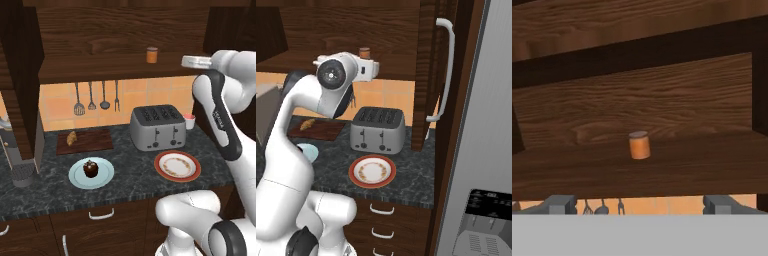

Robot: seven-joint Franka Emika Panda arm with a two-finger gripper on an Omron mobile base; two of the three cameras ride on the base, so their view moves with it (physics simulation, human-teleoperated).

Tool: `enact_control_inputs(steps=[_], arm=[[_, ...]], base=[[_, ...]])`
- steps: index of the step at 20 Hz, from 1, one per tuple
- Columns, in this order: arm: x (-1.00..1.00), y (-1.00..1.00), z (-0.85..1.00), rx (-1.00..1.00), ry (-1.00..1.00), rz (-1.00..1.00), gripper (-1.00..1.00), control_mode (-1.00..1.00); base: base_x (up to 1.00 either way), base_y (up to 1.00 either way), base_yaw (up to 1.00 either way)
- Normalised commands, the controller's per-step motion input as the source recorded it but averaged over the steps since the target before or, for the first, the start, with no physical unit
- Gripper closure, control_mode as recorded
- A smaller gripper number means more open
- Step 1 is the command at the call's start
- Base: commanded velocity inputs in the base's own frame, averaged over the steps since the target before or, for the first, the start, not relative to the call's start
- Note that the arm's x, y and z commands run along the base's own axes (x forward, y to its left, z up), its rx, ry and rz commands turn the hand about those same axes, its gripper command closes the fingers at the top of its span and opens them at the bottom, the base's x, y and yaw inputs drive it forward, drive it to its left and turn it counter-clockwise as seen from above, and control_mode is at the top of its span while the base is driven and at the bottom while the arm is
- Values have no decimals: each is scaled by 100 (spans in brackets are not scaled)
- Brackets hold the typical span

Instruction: From the different types of pastries on the counter, select a croissant and place it on the cutting board. Then retrieve a jar of jam from the cabinet and place it alongside the croissant on the cutting board.

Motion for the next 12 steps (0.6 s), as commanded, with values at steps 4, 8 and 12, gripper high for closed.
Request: enact_control_inputs(steps=[4,8,12], arm=[[43,15,-27,0,0,0,-100,-100],[85,0,-11,3,5,0,-100,-100],[31,1,0,0,3,0,-100,-100]], base=[[0,0,0],[0,0,0],[0,0,0]])
